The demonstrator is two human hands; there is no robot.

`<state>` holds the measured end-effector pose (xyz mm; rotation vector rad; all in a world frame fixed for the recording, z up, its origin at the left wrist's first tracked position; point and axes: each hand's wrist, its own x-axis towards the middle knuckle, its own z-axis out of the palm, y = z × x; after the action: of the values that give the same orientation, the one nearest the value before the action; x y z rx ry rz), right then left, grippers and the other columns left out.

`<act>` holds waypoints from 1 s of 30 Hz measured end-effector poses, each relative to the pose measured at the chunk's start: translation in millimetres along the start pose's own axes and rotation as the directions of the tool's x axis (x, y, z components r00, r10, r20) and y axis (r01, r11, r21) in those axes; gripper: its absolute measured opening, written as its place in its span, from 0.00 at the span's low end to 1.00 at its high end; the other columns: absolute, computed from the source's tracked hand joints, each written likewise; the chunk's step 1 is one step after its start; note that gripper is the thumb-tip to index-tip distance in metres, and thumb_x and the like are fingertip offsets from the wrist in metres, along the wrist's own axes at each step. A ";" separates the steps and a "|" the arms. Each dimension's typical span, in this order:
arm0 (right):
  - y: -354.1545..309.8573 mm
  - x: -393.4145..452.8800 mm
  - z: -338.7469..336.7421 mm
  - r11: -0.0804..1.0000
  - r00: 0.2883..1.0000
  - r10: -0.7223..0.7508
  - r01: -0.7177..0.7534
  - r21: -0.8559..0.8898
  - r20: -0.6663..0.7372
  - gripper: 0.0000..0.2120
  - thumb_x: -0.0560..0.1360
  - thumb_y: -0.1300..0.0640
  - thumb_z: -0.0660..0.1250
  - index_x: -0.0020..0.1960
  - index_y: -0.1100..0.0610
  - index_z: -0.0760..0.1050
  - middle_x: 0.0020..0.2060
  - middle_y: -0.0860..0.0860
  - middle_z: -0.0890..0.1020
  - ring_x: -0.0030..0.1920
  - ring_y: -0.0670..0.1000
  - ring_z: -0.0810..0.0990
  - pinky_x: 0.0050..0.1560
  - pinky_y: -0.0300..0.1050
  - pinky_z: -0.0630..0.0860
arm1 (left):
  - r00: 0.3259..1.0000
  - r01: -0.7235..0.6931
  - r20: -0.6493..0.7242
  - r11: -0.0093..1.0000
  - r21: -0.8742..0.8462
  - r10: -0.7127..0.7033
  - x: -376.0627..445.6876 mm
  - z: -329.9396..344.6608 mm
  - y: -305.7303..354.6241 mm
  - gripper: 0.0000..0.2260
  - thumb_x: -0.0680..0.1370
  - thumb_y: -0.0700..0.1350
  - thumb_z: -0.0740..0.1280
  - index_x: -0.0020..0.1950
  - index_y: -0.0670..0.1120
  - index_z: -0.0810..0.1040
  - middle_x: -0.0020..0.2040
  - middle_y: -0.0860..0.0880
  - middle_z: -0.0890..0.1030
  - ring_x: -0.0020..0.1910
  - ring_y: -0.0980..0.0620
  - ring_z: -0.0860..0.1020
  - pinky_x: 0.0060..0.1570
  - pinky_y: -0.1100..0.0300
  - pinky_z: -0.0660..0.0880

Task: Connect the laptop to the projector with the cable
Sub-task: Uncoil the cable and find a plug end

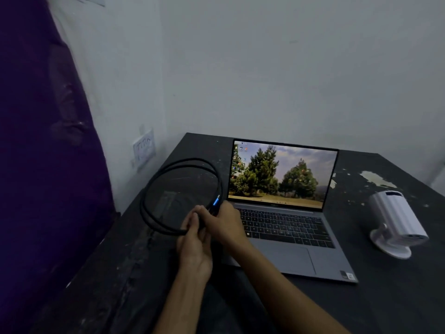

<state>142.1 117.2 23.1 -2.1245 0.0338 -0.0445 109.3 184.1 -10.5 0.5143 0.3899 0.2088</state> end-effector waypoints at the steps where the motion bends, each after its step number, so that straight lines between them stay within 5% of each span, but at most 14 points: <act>1: -0.1 6.2 1.4 0.999 1.000 0.018 -0.017 -0.029 0.011 0.24 0.72 0.35 0.70 0.49 0.57 0.78 0.43 0.53 0.84 0.45 0.53 0.83 0.40 0.48 0.78 | 1.000 0.014 0.016 1.000 -0.001 -0.014 1.2 -0.8 -1.9 0.14 0.83 0.41 0.65 0.67 0.40 0.79 0.61 0.42 0.84 0.56 0.50 0.83 0.54 0.57 0.79; 3: -0.8 19.2 1.6 0.993 0.998 0.049 -0.044 -0.108 0.043 0.23 0.72 0.36 0.68 0.47 0.58 0.77 0.42 0.55 0.83 0.44 0.55 0.83 0.35 0.46 0.72 | 0.999 0.027 0.031 1.000 0.008 -0.027 3.9 -1.1 -4.8 0.12 0.83 0.40 0.64 0.64 0.42 0.80 0.59 0.43 0.85 0.57 0.50 0.84 0.53 0.58 0.81; 6: -6.1 41.4 0.1 0.981 0.993 0.061 -0.040 -0.191 0.103 0.18 0.71 0.43 0.66 0.44 0.60 0.79 0.41 0.56 0.83 0.43 0.57 0.83 0.37 0.49 0.75 | 0.998 0.038 0.054 0.999 0.013 -0.038 9.6 0.4 -5.3 0.09 0.84 0.40 0.63 0.59 0.43 0.81 0.61 0.41 0.84 0.59 0.48 0.83 0.56 0.56 0.78; 9: -10.6 58.9 -2.7 0.970 0.983 0.060 -0.015 -0.243 0.176 0.13 0.72 0.51 0.64 0.39 0.60 0.78 0.35 0.58 0.82 0.36 0.59 0.82 0.36 0.53 0.79 | 0.988 0.106 0.110 0.994 0.037 -0.109 10.3 0.9 -6.1 0.13 0.85 0.46 0.62 0.64 0.43 0.81 0.64 0.42 0.83 0.63 0.47 0.81 0.65 0.53 0.74; 12: -12.9 73.9 -8.5 0.950 0.983 0.053 0.006 -0.313 0.177 0.10 0.74 0.56 0.63 0.35 0.58 0.70 0.33 0.54 0.76 0.31 0.53 0.76 0.29 0.44 0.71 | 0.968 0.208 0.132 0.977 0.039 -0.211 8.0 -1.6 -5.3 0.18 0.85 0.52 0.60 0.68 0.42 0.79 0.65 0.42 0.82 0.67 0.46 0.78 0.71 0.48 0.70; 17: -22.0 95.2 -17.6 0.861 0.984 -0.080 0.147 -0.487 0.157 0.10 0.78 0.61 0.61 0.40 0.62 0.72 0.42 0.62 0.78 0.45 0.63 0.78 0.37 0.47 0.69 | 0.950 0.309 0.073 0.948 -0.078 -0.304 15.5 -11.4 12.5 0.21 0.84 0.50 0.62 0.69 0.35 0.73 0.66 0.34 0.78 0.66 0.38 0.78 0.64 0.45 0.75; 22: -27.9 103.9 -10.0 0.738 0.948 -0.302 0.302 -0.603 0.106 0.13 0.80 0.60 0.60 0.59 0.68 0.75 0.56 0.67 0.81 0.57 0.68 0.80 0.50 0.52 0.74 | 0.952 0.306 0.054 0.947 -0.098 -0.302 26.9 -18.7 24.7 0.18 0.86 0.46 0.60 0.67 0.33 0.74 0.64 0.30 0.78 0.63 0.35 0.79 0.62 0.44 0.76; 27: -24.8 107.8 -3.5 0.836 0.956 -0.291 0.272 -0.476 0.036 0.15 0.79 0.52 0.68 0.59 0.62 0.77 0.54 0.61 0.83 0.55 0.64 0.81 0.52 0.54 0.79 | 0.949 0.315 0.047 0.943 -0.107 -0.312 26.0 -17.5 26.6 0.16 0.86 0.46 0.58 0.58 0.33 0.78 0.60 0.31 0.81 0.61 0.36 0.80 0.57 0.45 0.78; 30: -18.7 107.7 -1.5 0.980 0.992 -0.123 0.126 -0.153 0.026 0.14 0.79 0.55 0.71 0.60 0.62 0.78 0.50 0.59 0.84 0.47 0.59 0.86 0.46 0.51 0.82 | 0.955 0.296 0.035 0.950 -0.102 -0.294 24.9 -15.3 28.4 0.14 0.86 0.45 0.58 0.56 0.35 0.77 0.60 0.34 0.82 0.59 0.38 0.81 0.51 0.48 0.78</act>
<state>249.8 121.2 41.7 -2.2795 -0.1093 -0.1013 122.7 222.1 -15.8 0.3474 0.4291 -0.0651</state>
